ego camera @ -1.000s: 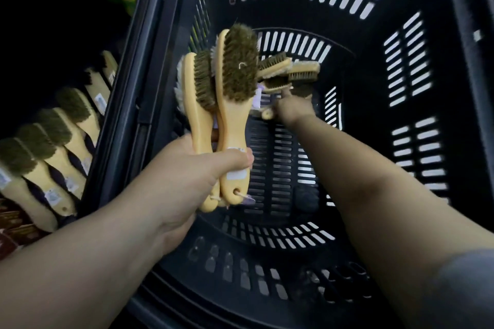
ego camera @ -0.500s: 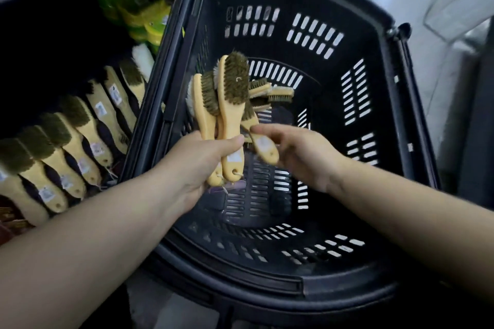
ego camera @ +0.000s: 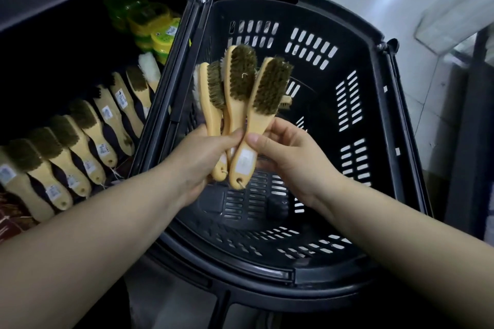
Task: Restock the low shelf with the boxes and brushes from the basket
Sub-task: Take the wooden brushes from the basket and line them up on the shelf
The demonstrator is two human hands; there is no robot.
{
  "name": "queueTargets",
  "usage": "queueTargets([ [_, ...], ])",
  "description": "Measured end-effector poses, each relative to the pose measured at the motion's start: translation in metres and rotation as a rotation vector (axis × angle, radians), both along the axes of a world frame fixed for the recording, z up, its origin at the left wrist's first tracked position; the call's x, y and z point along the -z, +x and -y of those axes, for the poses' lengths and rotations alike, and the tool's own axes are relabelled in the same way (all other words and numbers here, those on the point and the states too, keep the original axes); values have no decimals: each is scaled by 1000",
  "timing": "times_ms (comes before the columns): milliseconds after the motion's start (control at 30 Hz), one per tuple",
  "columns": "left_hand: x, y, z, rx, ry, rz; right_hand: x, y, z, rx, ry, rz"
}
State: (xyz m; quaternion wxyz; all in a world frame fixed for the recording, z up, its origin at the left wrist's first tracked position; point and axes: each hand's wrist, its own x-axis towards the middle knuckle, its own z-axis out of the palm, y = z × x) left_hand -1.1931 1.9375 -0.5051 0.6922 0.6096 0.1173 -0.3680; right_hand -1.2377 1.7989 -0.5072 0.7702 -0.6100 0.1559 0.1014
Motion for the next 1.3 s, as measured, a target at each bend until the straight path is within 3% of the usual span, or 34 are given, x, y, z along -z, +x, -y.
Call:
queueTargets([
  [100, -1, 1, -2, 0, -55, -27, 0, 2, -1, -17, -30, 44],
  [333, 1, -1, -7, 166, -73, 109, 7, 15, 9, -54, -135, 9],
  [467, 10, 0, -5, 110, -8, 134, 14, 42, 26, -202, -27, -102],
  [633, 19, 1, -3, 11, 114, 114, 67, 98, 51, 180, 59, -137],
  [700, 22, 1, -3, -9, 135, 119, 109, 111, 59, 238, -168, -234],
  [800, 24, 1, -5, -15, 149, 134, 178, 118, 76, -256, -964, -418],
  [867, 24, 0, -5, -6, 163, 140, 213, 114, 83, -518, -1228, -472],
  [1000, 27, 1, -4, -7, 184, 170, 248, 106, 76, -738, -1461, -363],
  [1100, 26, 3, 0, -10, 200, 164, 241, 105, 81, -723, -1555, -360],
  [1300, 20, 6, 7, -3, 206, 182, 163, 108, 106, -648, -1160, -309],
])
